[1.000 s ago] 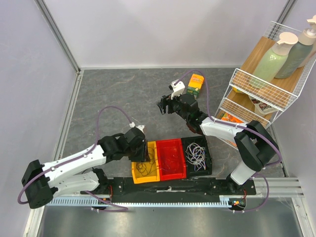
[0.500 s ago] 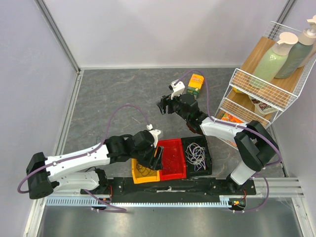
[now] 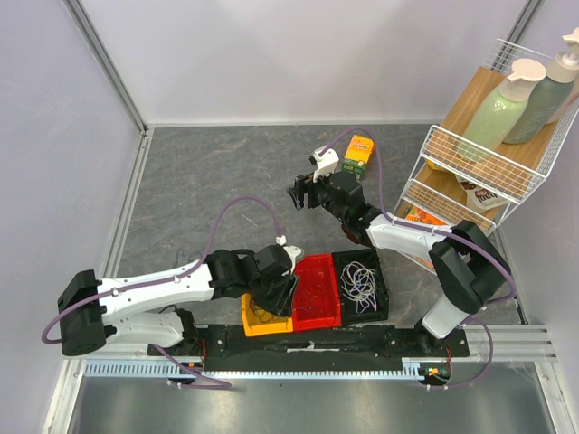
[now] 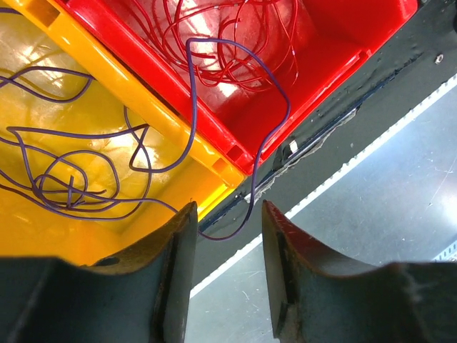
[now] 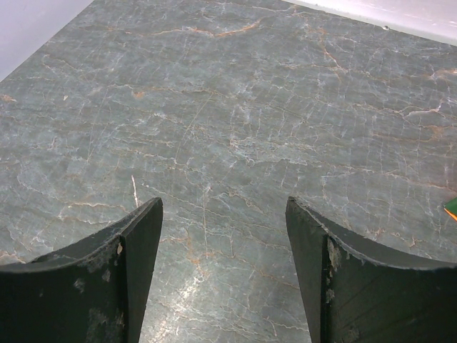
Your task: Untangle the cables
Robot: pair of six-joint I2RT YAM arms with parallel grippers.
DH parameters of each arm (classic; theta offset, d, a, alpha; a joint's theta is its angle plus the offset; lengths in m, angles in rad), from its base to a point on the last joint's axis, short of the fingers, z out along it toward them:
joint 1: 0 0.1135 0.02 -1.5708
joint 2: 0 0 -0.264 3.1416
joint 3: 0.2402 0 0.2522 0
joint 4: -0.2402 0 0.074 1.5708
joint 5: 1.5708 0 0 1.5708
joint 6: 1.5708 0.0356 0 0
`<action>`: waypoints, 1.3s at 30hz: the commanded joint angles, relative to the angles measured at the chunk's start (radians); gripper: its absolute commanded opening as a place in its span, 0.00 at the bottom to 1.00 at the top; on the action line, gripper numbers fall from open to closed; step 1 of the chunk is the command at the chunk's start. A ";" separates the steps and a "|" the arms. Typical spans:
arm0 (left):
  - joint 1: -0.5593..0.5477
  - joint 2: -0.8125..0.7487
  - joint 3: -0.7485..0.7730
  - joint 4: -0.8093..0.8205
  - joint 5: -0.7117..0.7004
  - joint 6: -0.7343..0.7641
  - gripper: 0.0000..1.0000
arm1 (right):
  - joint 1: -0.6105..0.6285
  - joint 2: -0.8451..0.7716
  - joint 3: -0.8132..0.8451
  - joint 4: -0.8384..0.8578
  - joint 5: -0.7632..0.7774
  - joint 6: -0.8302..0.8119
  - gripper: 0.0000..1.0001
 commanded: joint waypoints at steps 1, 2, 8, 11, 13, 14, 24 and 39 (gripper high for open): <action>-0.011 0.020 0.038 0.019 -0.002 0.033 0.42 | -0.003 0.004 0.002 0.050 -0.009 0.009 0.77; -0.011 0.024 0.039 0.019 -0.008 0.031 0.40 | -0.003 0.004 0.002 0.048 -0.009 0.009 0.77; -0.014 -0.025 0.027 0.014 -0.100 -0.013 0.02 | -0.003 0.004 0.002 0.050 -0.009 0.009 0.77; -0.014 -0.113 -0.011 0.003 -0.200 -0.073 0.02 | -0.005 0.006 0.002 0.048 -0.007 0.009 0.77; -0.014 -0.175 -0.036 -0.033 -0.270 -0.148 0.01 | -0.005 0.006 0.002 0.048 -0.006 0.009 0.77; -0.014 -0.207 -0.051 -0.056 -0.303 -0.211 0.02 | -0.005 0.006 0.003 0.048 -0.009 0.009 0.77; -0.012 0.002 0.057 -0.441 -0.439 -0.495 0.02 | -0.005 0.020 0.011 0.045 -0.023 0.014 0.77; -0.008 0.230 0.216 -0.394 -0.462 -0.408 0.02 | -0.005 0.015 0.006 0.045 -0.018 0.009 0.77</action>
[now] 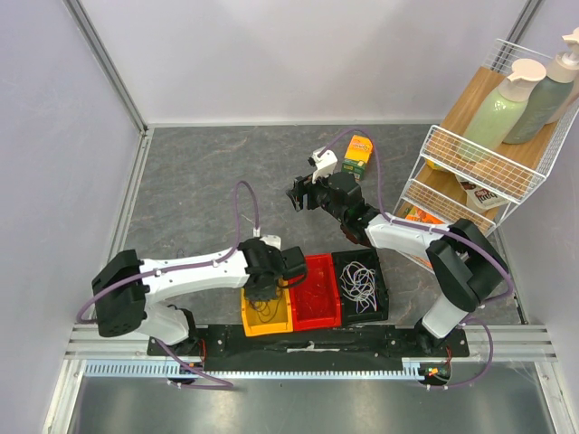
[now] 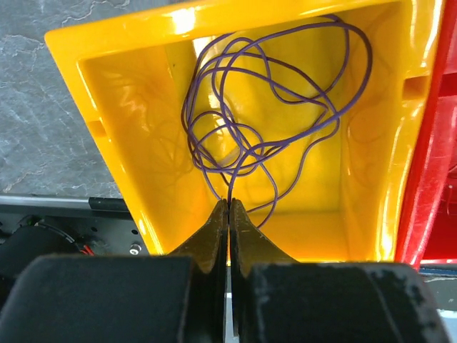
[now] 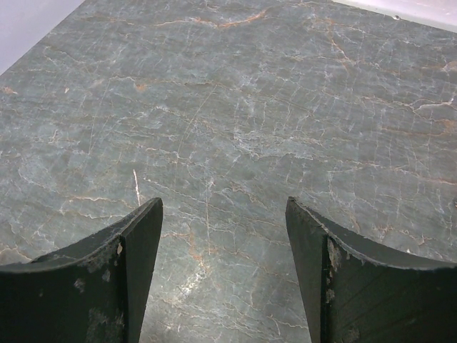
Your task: Untangle the cables
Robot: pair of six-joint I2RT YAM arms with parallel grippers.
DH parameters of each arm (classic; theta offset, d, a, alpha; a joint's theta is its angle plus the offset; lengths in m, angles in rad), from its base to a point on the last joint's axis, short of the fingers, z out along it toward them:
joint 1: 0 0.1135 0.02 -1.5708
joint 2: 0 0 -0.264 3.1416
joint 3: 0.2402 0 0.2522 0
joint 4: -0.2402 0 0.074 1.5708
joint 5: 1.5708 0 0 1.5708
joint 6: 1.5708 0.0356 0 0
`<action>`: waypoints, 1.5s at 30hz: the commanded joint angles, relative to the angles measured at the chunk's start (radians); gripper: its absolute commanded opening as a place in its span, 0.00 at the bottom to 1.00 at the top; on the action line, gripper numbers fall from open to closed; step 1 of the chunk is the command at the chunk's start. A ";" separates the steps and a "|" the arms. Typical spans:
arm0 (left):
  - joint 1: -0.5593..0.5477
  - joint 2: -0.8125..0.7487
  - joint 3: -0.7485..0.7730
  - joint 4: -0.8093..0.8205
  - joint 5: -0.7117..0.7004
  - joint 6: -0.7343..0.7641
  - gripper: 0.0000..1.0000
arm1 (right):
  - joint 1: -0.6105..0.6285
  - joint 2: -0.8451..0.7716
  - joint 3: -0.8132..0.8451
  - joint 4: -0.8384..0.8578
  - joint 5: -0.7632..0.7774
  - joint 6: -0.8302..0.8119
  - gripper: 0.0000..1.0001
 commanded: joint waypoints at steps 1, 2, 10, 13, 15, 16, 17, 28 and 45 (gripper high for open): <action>0.001 -0.076 0.035 0.024 -0.048 0.022 0.14 | -0.003 -0.002 0.008 0.046 -0.001 0.004 0.77; -0.001 -0.120 0.023 0.041 -0.052 0.025 0.28 | -0.003 0.000 0.008 0.045 -0.001 0.004 0.77; 0.170 -0.455 -0.086 0.153 0.044 0.112 0.93 | -0.003 0.004 0.009 0.045 -0.009 0.007 0.77; 0.374 -0.515 -0.103 0.156 0.110 0.189 0.93 | -0.003 0.006 0.012 0.046 -0.012 0.011 0.77; 0.512 -0.530 -0.096 0.147 0.092 0.217 0.96 | -0.003 0.003 0.011 0.046 -0.012 0.011 0.77; 0.589 -0.532 -0.091 0.150 0.078 0.221 0.97 | -0.003 0.004 0.011 0.045 -0.012 0.011 0.77; 0.664 -0.530 -0.091 0.173 0.099 0.241 0.98 | -0.003 0.003 0.011 0.045 -0.012 0.011 0.77; 1.324 -0.263 -0.218 0.395 0.524 0.187 0.84 | -0.003 -0.003 0.014 0.040 -0.016 0.005 0.77; 1.430 -0.205 -0.327 0.461 0.376 -0.125 0.72 | -0.003 -0.002 0.020 0.040 -0.027 0.005 0.77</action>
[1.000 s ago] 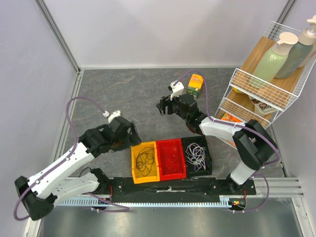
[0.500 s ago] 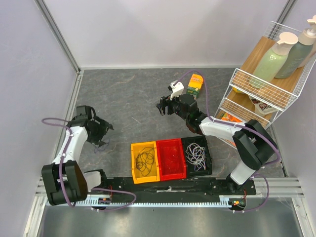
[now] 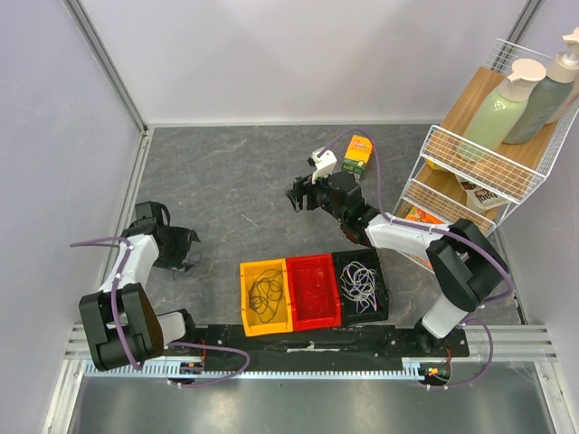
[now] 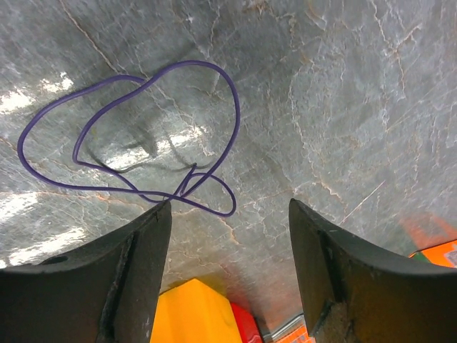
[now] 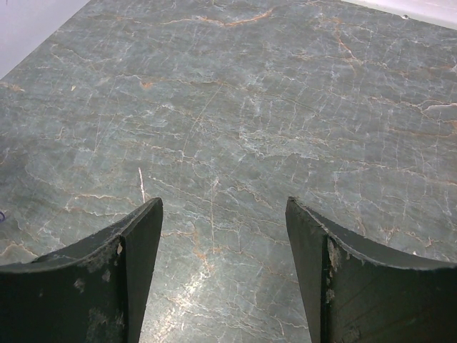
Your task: Untangle the cables
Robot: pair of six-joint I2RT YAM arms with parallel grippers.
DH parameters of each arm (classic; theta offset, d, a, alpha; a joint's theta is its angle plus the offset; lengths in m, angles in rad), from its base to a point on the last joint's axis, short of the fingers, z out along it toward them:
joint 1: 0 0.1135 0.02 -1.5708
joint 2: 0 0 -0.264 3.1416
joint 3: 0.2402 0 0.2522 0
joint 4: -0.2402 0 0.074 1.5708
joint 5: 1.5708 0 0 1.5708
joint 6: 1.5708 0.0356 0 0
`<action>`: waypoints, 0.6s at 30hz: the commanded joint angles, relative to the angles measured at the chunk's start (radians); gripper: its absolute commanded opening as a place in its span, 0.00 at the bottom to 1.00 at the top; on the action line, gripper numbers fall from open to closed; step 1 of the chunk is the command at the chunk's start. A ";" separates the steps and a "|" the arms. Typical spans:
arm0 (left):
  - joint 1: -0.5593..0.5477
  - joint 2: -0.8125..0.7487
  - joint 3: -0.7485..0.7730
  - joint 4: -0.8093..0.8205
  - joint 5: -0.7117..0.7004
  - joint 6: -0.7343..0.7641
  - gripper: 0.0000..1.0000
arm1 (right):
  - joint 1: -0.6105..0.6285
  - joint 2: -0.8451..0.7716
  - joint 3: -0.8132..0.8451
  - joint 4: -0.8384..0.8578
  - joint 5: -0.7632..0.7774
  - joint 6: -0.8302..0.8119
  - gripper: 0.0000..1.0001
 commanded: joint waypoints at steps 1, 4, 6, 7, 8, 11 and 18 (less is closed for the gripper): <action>0.010 0.009 -0.011 0.028 -0.040 -0.117 0.72 | -0.003 0.000 0.020 0.042 -0.010 0.004 0.77; 0.012 0.012 -0.023 0.038 -0.039 -0.137 0.68 | -0.005 0.000 0.020 0.044 -0.010 0.002 0.77; 0.013 0.012 -0.024 0.035 -0.046 -0.140 0.63 | -0.003 0.001 0.020 0.044 -0.010 0.006 0.77; 0.013 0.010 -0.024 0.030 -0.049 -0.144 0.61 | -0.003 0.001 0.020 0.045 -0.012 0.006 0.77; 0.013 0.007 -0.025 0.025 -0.051 -0.145 0.61 | -0.003 0.001 0.020 0.045 -0.010 0.007 0.78; 0.018 -0.011 -0.037 0.024 -0.065 -0.148 0.59 | -0.003 0.000 0.019 0.044 -0.010 0.007 0.77; 0.042 -0.027 -0.076 0.036 -0.065 -0.134 0.54 | -0.003 -0.005 0.017 0.048 -0.007 0.007 0.77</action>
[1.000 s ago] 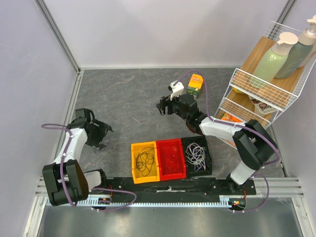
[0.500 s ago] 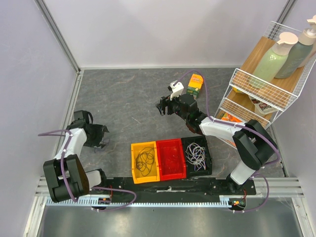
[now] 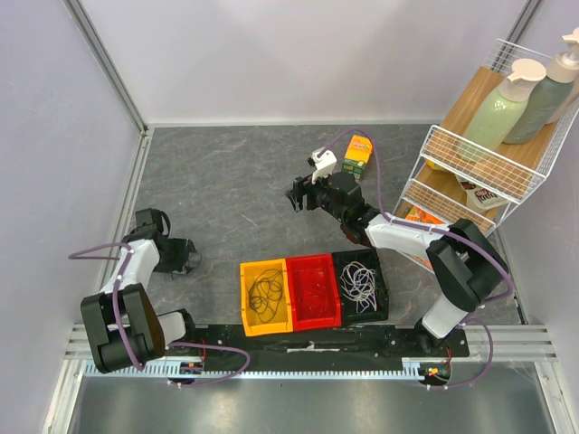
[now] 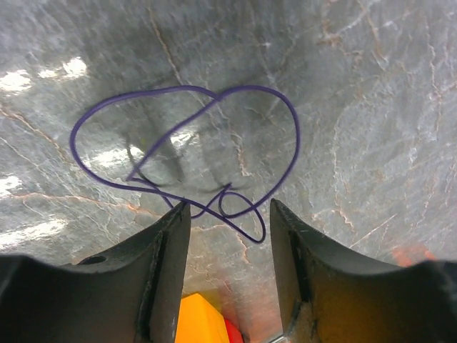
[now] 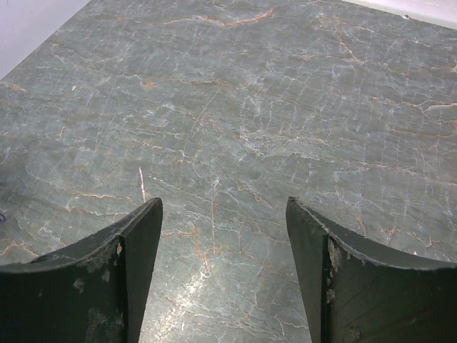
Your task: Untangle the cables
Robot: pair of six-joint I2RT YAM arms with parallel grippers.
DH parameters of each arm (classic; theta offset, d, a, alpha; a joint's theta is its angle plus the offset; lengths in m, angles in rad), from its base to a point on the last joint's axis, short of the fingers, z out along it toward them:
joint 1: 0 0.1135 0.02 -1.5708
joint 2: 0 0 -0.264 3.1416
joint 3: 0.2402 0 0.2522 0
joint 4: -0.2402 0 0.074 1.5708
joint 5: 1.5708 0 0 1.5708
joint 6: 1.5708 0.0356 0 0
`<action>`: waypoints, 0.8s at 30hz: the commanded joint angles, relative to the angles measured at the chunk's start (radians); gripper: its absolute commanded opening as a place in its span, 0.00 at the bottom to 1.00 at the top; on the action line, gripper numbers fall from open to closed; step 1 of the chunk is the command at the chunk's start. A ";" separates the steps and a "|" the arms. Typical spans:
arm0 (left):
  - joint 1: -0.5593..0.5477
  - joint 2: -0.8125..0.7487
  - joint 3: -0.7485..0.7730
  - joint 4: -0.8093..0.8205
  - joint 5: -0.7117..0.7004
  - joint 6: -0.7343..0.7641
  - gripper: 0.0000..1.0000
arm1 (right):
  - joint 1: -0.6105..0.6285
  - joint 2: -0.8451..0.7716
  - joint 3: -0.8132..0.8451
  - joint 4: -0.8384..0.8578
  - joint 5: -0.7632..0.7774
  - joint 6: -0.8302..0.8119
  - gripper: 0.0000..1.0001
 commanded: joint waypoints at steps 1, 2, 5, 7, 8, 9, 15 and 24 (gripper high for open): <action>0.025 -0.021 -0.026 0.051 -0.005 -0.025 0.44 | -0.003 -0.006 0.017 0.048 -0.005 0.008 0.78; 0.028 -0.023 -0.033 0.067 0.012 -0.015 0.37 | -0.003 -0.005 0.015 0.050 -0.005 0.008 0.77; 0.030 -0.042 -0.045 0.114 0.063 0.016 0.12 | -0.003 -0.003 0.017 0.048 -0.009 0.008 0.77; 0.030 -0.075 -0.042 0.148 0.110 0.071 0.02 | -0.003 -0.003 0.020 0.044 -0.012 0.004 0.77; 0.030 -0.099 -0.039 0.166 0.153 0.108 0.02 | -0.003 -0.005 0.022 0.041 -0.016 0.001 0.77; 0.028 -0.121 -0.040 0.197 0.202 0.144 0.02 | -0.002 -0.002 0.025 0.039 -0.016 -0.006 0.77; 0.016 -0.216 -0.014 0.386 0.642 0.399 0.02 | 0.041 0.041 0.097 0.017 -0.240 -0.050 0.76; -0.125 -0.246 0.114 0.348 0.838 0.473 0.01 | 0.214 0.132 0.189 0.019 -0.326 -0.122 0.76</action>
